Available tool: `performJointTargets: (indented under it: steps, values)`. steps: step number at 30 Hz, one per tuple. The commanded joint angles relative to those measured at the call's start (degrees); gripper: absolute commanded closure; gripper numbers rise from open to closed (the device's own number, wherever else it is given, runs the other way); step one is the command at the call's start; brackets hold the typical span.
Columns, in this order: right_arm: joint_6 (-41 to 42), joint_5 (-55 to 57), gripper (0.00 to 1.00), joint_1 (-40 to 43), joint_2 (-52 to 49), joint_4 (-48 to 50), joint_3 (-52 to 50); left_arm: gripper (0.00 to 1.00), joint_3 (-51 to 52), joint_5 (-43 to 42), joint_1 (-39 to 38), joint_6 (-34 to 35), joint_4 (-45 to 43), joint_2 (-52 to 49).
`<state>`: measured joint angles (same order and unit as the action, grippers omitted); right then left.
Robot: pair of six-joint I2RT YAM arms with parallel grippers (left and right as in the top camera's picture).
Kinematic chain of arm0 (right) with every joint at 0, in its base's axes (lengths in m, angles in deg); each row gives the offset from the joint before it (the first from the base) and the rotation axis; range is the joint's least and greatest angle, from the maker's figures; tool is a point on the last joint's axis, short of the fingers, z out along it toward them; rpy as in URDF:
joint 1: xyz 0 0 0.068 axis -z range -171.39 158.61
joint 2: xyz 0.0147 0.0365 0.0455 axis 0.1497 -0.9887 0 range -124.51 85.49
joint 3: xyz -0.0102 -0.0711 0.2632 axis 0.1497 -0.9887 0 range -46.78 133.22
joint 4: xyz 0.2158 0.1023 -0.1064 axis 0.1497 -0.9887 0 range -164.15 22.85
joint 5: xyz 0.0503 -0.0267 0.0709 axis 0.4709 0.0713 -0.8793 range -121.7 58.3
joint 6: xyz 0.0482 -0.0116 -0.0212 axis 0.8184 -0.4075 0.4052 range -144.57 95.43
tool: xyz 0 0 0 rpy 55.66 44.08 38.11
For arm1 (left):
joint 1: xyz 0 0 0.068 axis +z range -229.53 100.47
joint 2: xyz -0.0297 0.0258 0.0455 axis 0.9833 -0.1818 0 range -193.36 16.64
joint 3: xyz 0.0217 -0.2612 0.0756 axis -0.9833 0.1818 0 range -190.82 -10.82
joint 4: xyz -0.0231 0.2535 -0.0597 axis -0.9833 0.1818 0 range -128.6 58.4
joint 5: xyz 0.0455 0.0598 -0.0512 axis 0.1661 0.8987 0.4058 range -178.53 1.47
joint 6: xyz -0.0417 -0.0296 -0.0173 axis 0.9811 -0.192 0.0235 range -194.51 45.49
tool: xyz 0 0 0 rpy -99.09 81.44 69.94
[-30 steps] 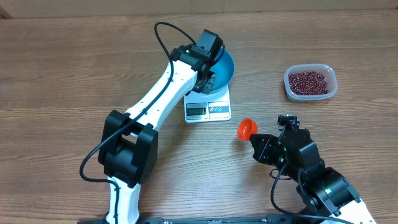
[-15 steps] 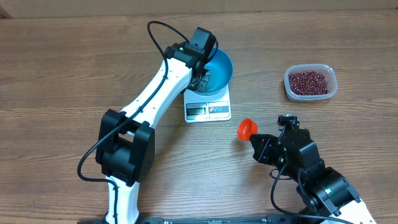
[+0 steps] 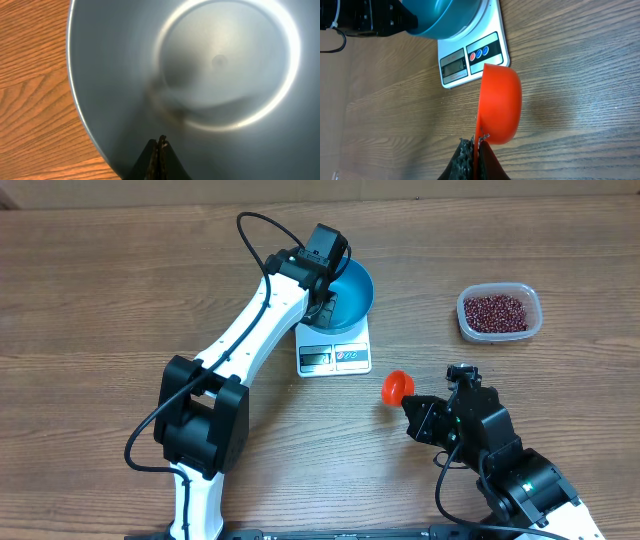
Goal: Scoop item into bowl and weigh 150g on scale
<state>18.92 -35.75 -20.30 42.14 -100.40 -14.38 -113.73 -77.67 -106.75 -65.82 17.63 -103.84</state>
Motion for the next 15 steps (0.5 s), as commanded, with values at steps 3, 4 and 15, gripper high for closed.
performJointTargets:
  steps: [3,4,15]
  values:
    - [-0.2,0.5,0.96,0.2,0.1,-0.1,1.2,0.96,-1.4,1.6,0.3,0.8,-0.2,-1.0]
    - [-0.2,0.5,0.96,0.2,0.1,-0.1,1.2,0.96,-1.4,1.6,0.3,0.8,-0.3,-1.0]
    - [-0.2,0.5,0.96,0.2,0.1,-0.1,1.2,0.81,-6.7,-1.5,0.0,0.7,-2.6,-0.8]
